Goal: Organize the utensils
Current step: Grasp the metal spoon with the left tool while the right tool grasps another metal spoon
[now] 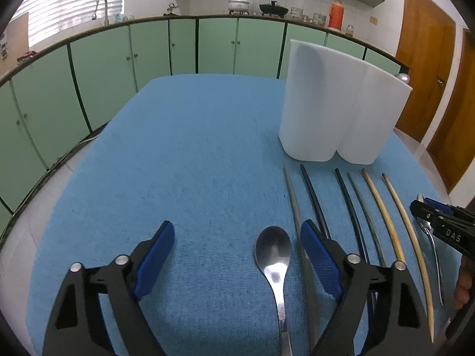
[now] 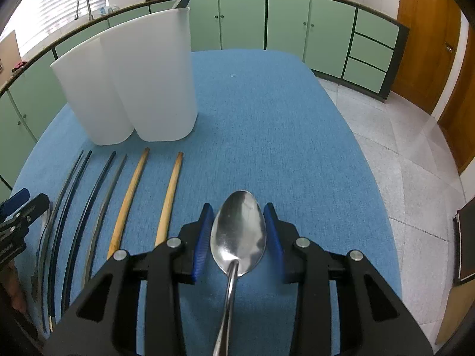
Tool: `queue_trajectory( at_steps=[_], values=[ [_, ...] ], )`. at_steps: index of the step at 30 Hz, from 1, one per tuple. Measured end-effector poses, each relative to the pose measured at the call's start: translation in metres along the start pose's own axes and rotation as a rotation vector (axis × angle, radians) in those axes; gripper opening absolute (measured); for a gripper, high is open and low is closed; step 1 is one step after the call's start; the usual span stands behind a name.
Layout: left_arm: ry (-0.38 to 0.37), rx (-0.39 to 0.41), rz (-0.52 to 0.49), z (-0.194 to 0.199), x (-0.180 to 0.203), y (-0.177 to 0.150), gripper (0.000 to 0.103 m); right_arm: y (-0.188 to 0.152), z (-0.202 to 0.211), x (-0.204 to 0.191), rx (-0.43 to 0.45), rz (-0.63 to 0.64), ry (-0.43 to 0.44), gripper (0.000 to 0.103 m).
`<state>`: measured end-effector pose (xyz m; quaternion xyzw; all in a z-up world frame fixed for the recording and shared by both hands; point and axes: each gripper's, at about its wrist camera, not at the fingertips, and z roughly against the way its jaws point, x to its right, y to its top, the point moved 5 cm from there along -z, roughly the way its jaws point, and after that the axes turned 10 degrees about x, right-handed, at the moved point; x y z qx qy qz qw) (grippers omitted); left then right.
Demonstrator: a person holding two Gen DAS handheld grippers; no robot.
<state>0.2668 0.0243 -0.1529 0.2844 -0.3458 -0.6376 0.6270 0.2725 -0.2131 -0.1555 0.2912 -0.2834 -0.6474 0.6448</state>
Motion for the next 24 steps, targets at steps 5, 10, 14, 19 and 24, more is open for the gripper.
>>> queue_trajectory(
  at_steps=[5, 10, 14, 19, 24],
  values=[
    [-0.020, -0.017, -0.005, -0.002, 0.001, -0.003, 0.064, 0.000, 0.000, -0.001, 0.000, 0.001, -0.001, 0.035],
    [-0.029, -0.019, -0.024, -0.001, 0.005, -0.004, 0.058, -0.001, 0.001, -0.001, 0.000, 0.001, -0.001, 0.035],
    [-0.040, -0.016, -0.034, 0.000, 0.010, -0.004, 0.041, -0.001, 0.000, -0.001, 0.000, 0.003, -0.002, 0.035],
    [-0.067, -0.012, -0.046, 0.001, 0.017, -0.005, 0.025, -0.001, 0.000, -0.001, 0.003, 0.009, -0.003, 0.035],
    [-0.071, -0.006, -0.031, 0.003, 0.016, -0.005, 0.024, -0.001, 0.000, -0.001, 0.003, 0.007, 0.000, 0.035]
  ],
)
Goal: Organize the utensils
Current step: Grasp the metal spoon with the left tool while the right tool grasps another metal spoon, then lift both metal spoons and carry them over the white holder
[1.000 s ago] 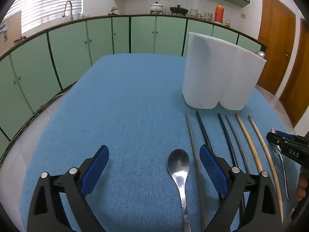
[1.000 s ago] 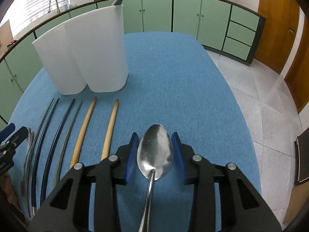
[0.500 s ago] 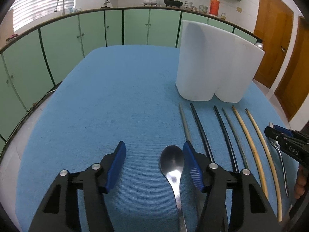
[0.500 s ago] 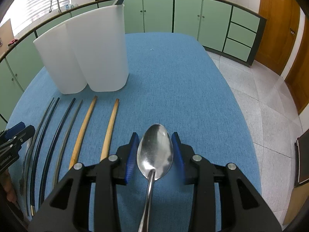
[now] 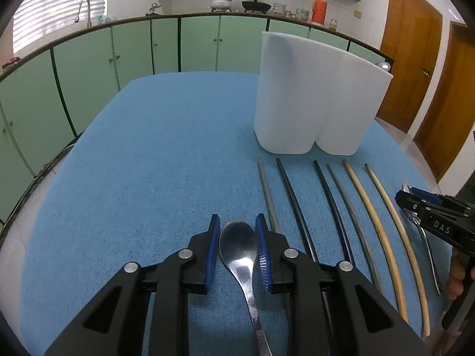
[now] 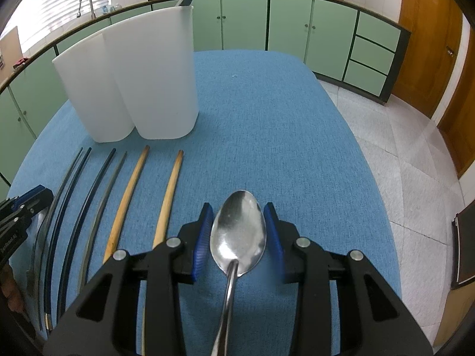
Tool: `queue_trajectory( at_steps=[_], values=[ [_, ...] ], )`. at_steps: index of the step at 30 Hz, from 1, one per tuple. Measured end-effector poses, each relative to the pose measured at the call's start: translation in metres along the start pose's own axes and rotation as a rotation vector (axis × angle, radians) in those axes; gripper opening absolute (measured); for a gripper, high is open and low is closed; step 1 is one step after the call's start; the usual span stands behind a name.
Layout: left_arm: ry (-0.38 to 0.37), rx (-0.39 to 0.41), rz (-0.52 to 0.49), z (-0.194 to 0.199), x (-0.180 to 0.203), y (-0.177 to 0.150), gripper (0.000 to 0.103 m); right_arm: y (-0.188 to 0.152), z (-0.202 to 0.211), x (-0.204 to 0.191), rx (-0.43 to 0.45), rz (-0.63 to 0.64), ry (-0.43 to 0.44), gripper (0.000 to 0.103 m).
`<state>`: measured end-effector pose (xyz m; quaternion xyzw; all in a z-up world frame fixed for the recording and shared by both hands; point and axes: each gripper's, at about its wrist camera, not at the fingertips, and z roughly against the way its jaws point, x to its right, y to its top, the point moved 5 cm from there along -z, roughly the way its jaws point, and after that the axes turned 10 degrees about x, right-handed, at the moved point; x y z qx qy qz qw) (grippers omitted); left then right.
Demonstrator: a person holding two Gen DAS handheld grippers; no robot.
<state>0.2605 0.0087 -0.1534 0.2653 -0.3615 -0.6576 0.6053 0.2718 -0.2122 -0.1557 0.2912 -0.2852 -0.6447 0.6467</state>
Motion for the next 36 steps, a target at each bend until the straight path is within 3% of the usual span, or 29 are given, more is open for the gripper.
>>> queue_trajectory(
  at_steps=[9, 24, 36],
  values=[
    [0.005, 0.052, 0.006, 0.010, -0.004, 0.004, 0.024, -0.001, 0.003, -0.002, 0.027, 0.013, 0.011, 0.033],
    [-0.031, 0.258, 0.004, 0.049, 0.000, 0.024, 0.024, 0.025, 0.061, 0.008, 0.268, -0.019, 0.120, 0.033],
    [-0.047, 0.325, 0.039, 0.066, -0.002, 0.034, 0.024, 0.040, 0.089, 0.010, 0.361, -0.032, 0.160, 0.032]
  ],
)
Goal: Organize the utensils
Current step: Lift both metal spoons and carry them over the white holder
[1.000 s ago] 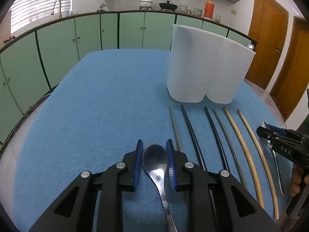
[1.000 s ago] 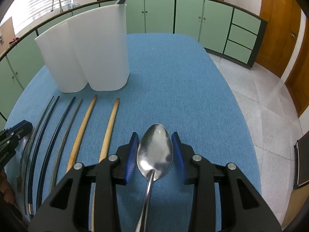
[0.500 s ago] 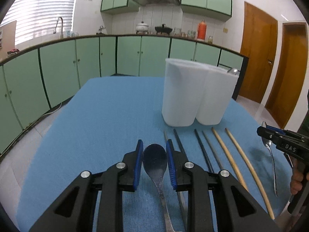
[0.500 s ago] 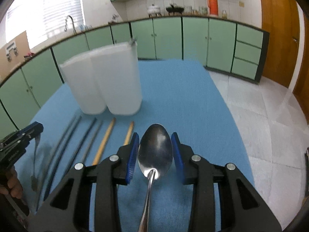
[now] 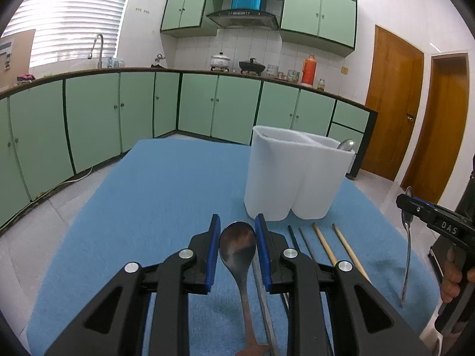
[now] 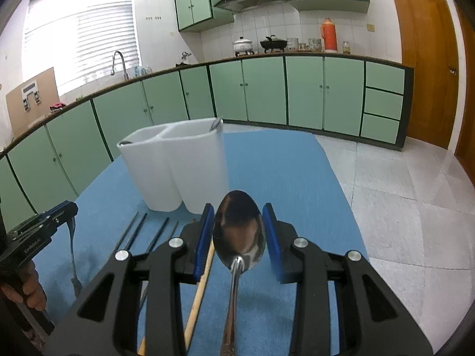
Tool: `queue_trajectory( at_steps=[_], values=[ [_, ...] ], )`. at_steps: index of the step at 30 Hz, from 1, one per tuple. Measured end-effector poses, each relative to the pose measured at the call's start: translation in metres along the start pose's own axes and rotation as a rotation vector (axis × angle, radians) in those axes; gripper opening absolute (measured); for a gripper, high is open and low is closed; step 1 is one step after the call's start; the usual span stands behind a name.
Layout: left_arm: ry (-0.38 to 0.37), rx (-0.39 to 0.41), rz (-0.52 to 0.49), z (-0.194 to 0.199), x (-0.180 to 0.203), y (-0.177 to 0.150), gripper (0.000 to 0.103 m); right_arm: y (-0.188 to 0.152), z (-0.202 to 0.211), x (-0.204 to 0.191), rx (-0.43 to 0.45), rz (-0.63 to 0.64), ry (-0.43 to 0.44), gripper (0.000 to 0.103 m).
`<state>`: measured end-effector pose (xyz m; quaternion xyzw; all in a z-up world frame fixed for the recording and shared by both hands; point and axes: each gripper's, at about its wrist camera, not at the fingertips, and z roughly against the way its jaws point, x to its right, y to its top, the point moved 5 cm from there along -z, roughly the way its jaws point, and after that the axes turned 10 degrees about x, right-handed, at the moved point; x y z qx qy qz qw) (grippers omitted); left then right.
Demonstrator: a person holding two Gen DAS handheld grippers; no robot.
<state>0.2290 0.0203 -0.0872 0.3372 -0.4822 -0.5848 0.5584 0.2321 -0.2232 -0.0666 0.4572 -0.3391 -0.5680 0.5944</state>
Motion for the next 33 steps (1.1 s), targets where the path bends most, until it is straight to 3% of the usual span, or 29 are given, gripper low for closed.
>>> queue_trajectory(
  at_steps=[11, 33],
  values=[
    [-0.004, 0.061, 0.007, 0.007, 0.001, 0.012, 0.023, 0.017, 0.012, -0.011, 0.060, -0.001, 0.026, 0.032],
    [0.031, 0.060, 0.013, 0.009, -0.001, 0.007, 0.023, 0.014, 0.011, -0.014, 0.051, 0.001, 0.021, 0.032]
  ],
)
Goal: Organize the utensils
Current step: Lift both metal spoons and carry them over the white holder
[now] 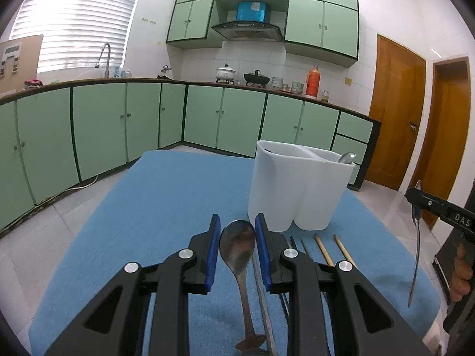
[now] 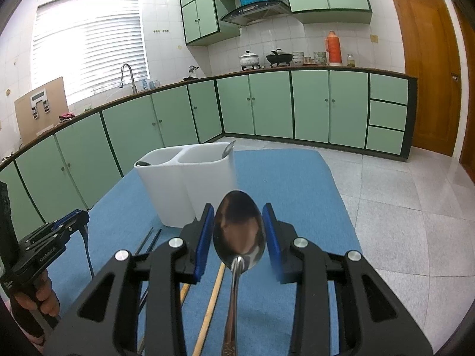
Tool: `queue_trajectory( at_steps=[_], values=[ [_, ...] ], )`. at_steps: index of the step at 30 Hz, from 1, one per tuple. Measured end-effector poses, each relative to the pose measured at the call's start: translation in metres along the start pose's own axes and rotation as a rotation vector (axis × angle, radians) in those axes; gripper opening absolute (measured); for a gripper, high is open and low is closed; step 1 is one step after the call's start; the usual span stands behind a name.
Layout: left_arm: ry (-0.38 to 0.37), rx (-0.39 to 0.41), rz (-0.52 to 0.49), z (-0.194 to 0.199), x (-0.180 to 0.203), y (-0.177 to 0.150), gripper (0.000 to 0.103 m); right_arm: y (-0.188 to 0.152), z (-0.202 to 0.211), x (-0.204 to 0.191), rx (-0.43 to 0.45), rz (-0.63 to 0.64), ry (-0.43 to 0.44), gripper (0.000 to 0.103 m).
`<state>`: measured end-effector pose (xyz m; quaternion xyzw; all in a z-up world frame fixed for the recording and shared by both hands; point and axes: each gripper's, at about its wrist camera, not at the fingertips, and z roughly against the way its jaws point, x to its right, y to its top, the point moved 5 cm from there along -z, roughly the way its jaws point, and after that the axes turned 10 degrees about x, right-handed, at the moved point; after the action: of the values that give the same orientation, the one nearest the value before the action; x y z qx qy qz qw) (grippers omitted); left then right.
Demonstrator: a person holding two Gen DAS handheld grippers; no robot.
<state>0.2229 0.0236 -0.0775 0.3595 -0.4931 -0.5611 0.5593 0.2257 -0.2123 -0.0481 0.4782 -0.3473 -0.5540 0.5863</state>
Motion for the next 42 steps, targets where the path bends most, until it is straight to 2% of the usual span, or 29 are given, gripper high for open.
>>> queue_trajectory(
  at_steps=[6, 16, 18, 19, 20, 24, 30, 33, 37, 42],
  values=[
    [-0.012, 0.012, 0.010, 0.002, 0.000, 0.003, 0.023, 0.000, -0.001, -0.001, 0.004, 0.001, 0.001, 0.032],
    [-0.035, 0.101, 0.028, 0.015, -0.002, 0.034, 0.021, 0.027, 0.005, -0.006, 0.072, 0.021, 0.021, 0.032],
    [-0.037, 0.117, 0.026, 0.016, -0.001, 0.041, 0.014, 0.035, 0.006, -0.007, 0.091, 0.027, 0.024, 0.032],
    [-0.041, 0.126, 0.026, 0.015, -0.002, 0.046, 0.005, 0.038, 0.007, -0.008, 0.099, 0.030, 0.025, 0.032],
    [-0.045, 0.133, 0.031, 0.015, -0.002, 0.050, 0.004, 0.042, 0.007, -0.009, 0.109, 0.032, 0.027, 0.032],
    [-0.056, 0.138, 0.034, 0.012, -0.001, 0.056, 0.003, 0.049, 0.006, -0.011, 0.118, 0.034, 0.034, 0.032],
    [-0.057, 0.082, 0.060, 0.008, -0.010, 0.039, 0.003, 0.040, 0.002, -0.011, 0.091, 0.034, 0.039, 0.032],
    [-0.049, 0.079, 0.048, 0.008, -0.010, 0.037, 0.003, 0.038, -0.001, -0.010, 0.082, 0.026, 0.037, 0.032],
    [-0.054, 0.105, 0.028, 0.012, -0.005, 0.046, 0.003, 0.042, -0.001, -0.012, 0.092, 0.027, 0.036, 0.032],
    [-0.046, 0.184, -0.023, 0.017, 0.002, 0.078, 0.003, 0.064, 0.002, -0.017, 0.144, 0.050, 0.037, 0.032]
  ],
)
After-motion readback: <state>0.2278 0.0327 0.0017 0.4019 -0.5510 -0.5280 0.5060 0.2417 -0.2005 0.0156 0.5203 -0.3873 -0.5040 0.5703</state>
